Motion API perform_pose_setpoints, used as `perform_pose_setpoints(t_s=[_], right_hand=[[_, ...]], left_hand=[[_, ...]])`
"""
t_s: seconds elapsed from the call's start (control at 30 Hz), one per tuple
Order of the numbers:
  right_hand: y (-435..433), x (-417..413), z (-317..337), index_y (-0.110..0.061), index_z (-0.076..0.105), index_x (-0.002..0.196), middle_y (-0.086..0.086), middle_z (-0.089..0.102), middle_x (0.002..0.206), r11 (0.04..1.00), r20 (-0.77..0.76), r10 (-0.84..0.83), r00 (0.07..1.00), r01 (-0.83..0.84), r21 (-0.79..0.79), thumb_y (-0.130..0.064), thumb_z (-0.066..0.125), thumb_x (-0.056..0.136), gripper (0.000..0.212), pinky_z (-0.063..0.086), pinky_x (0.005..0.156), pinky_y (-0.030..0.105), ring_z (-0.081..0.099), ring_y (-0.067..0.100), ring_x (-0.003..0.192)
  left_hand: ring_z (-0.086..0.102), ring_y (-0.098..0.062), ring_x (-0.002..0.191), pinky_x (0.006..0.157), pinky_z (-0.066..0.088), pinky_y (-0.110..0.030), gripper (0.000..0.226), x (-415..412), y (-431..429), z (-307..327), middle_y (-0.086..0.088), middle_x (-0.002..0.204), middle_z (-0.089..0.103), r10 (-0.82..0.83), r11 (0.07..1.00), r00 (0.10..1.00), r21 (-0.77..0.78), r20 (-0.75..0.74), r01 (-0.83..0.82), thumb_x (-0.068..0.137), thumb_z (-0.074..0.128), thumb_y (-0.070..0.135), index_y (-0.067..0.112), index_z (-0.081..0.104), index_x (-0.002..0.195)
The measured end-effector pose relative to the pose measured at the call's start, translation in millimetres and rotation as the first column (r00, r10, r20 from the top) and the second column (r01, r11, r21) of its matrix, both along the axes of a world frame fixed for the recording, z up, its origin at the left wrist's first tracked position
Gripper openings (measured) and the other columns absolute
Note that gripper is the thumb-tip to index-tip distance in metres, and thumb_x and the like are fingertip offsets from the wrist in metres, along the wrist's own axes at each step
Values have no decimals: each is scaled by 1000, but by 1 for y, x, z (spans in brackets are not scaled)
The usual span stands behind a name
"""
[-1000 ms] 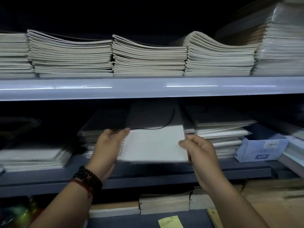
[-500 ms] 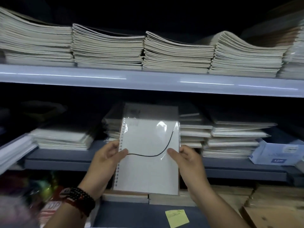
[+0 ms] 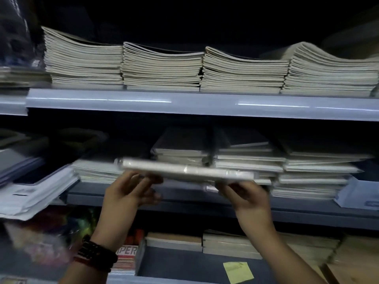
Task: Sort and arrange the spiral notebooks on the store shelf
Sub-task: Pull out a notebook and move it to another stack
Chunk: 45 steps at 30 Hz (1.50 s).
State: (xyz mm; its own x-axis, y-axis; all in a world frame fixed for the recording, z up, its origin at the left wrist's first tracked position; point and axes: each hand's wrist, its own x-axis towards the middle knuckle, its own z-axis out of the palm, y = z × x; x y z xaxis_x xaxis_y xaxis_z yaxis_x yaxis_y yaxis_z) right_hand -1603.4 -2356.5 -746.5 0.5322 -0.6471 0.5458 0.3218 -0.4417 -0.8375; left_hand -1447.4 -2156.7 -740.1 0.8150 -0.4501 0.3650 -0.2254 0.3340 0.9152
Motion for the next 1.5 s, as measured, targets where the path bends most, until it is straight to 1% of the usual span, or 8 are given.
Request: perform_pose_setpoints(t_s=[0.23, 0.4, 0.6, 0.8, 1.07, 1.2, 1.3, 1.5], right_hand=[[8, 15, -1, -13, 77, 98, 3, 70, 99, 995, 5, 21, 1000, -21, -99, -27, 66, 73, 31, 46, 77, 8, 65, -1, 92], [13, 26, -3, -17, 76, 102, -1, 68, 100, 993, -17, 116, 993, -116, -2, 11, 67, 85, 34, 50, 78, 14, 67, 4, 93], [31, 33, 4, -25, 74, 115, -3, 75, 107, 950, -16, 207, 978, -197, 241, -5, 66, 93, 31, 58, 85, 27, 71, 13, 101], [35, 36, 7, -27, 69, 119, 6, 74, 110, 807, -132, 399, 908, -279, 520, -35, 58, 98, 25, 53, 63, 36, 70, 23, 89], [35, 38, 5, -14, 63, 123, 10, 75, 110, 782, -46, 437, 899, -354, 514, -1, 64, 91, 34, 58, 79, 35, 72, 28, 102], [27, 38, 3, -16, 61, 127, 9, 74, 114, 812, -28, 372, 928, -311, 494, -2, 67, 90, 40, 57, 87, 39, 71, 27, 106], [22, 39, 0, -20, 60, 131, 7, 73, 117, 828, -27, 335, 942, -280, 487, -8, 69, 90, 44, 52, 100, 47, 69, 26, 111], [28, 43, 6, -49, 46, 132, -2, 72, 111, 806, -224, 515, 828, -377, 457, -16, 65, 95, 53, 39, 44, 30, 51, 23, 54]], left_hand=[[61, -32, 123, 101, 53, -45, 36, 12, 22, 1, -18, 133, 64, -226, 966, 929, -192, -292, 175, 92, 63, 35, 8, 76, 112], [66, -27, 106, 80, 59, -35, 35, 19, 32, 4, -12, 124, 71, -177, 984, 934, -88, -310, 157, 81, 61, 17, 15, 77, 112], [68, -18, 78, 56, 54, -19, 39, 25, 38, 7, -16, 108, 75, -34, 999, 957, -32, -290, 26, 94, 52, 0, 17, 71, 123], [71, -22, 80, 64, 62, -32, 42, 26, 36, 2, -16, 106, 75, -78, 982, 927, -189, -368, 8, 95, 54, 0, 24, 64, 128], [59, -30, 129, 110, 42, -52, 46, 35, 36, -6, -10, 138, 63, -306, 951, 900, -48, -310, 307, 101, 50, 34, 19, 53, 144], [69, -31, 86, 62, 51, -33, 47, 34, 40, -8, -21, 117, 71, -320, 861, 871, 269, -373, 432, 91, 62, 43, 12, 65, 126], [64, -25, 62, 45, 44, -24, 53, 39, 41, -17, -21, 101, 71, -317, 886, 864, 204, -390, 417, 74, 85, 28, 1, 65, 115], [51, -17, 56, 47, 42, -22, 28, 48, 32, -32, -14, 93, 67, -240, 958, 898, 61, -367, 281, 87, 67, 9, 1, 65, 114]])
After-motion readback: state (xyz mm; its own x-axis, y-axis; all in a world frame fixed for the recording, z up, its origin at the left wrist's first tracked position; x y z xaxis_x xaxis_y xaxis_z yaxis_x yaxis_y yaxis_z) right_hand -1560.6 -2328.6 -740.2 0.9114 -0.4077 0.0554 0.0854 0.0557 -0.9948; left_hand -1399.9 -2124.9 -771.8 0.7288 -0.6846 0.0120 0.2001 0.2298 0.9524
